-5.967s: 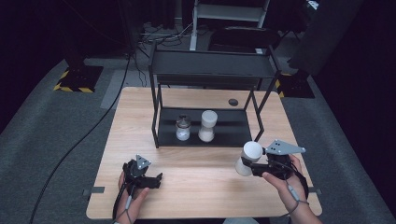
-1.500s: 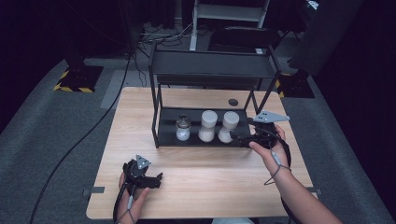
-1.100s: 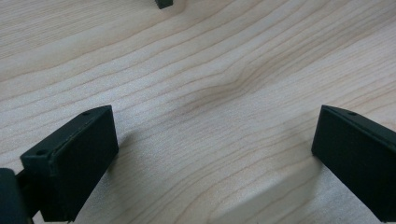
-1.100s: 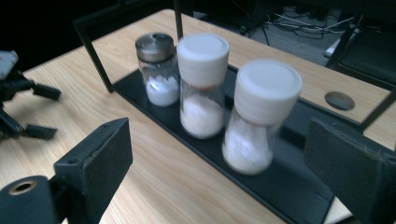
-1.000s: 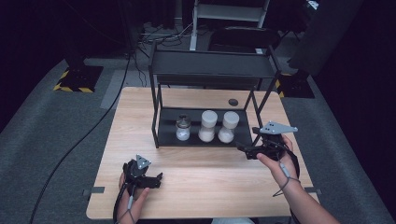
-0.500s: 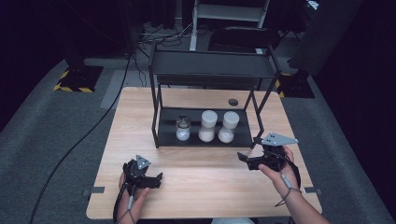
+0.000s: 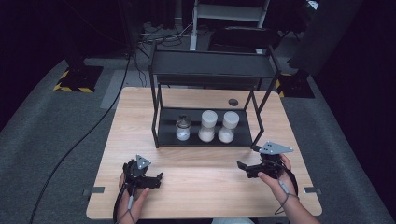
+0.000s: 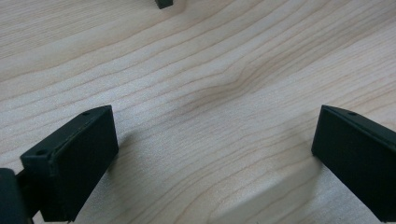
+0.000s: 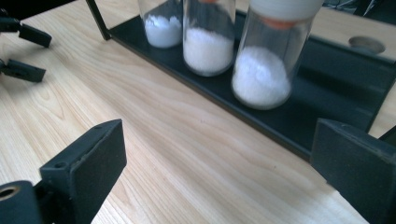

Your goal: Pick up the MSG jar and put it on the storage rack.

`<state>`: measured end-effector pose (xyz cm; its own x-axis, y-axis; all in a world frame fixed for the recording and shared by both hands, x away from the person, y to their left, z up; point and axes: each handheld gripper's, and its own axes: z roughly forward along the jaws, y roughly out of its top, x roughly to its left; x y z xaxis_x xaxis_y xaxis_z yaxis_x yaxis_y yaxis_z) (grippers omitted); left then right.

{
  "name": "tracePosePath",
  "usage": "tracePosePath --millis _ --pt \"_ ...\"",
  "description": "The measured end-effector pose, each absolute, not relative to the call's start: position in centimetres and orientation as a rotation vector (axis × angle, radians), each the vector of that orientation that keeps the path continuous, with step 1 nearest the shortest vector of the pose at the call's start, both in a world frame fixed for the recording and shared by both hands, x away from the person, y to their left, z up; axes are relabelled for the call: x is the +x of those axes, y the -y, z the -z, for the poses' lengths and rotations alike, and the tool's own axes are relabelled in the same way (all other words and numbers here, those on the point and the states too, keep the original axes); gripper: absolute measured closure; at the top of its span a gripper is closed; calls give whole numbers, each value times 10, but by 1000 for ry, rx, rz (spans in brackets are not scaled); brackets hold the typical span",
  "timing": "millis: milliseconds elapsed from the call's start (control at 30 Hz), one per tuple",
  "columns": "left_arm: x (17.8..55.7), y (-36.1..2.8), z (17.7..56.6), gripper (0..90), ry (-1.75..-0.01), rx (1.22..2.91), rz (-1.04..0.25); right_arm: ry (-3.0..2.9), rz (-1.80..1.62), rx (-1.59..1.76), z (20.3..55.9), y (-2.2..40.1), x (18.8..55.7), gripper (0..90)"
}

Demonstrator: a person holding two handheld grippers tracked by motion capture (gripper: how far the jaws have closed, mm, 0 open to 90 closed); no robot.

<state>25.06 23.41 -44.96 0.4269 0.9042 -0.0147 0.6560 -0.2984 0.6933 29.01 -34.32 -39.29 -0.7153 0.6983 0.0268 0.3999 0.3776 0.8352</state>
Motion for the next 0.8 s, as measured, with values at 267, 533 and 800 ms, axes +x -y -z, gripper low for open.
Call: tracePosePath --millis 267,533,800 --pt "251 -234 450 0 -1312 2056 -511 -2335 -1228 1016 411 342 292 35" --pt "251 -234 450 0 -1312 2055 -511 -2335 -1204 1057 423 342 292 35" --pt "251 -234 450 0 -1312 2056 -511 -2343 -1154 1074 433 343 293 35"
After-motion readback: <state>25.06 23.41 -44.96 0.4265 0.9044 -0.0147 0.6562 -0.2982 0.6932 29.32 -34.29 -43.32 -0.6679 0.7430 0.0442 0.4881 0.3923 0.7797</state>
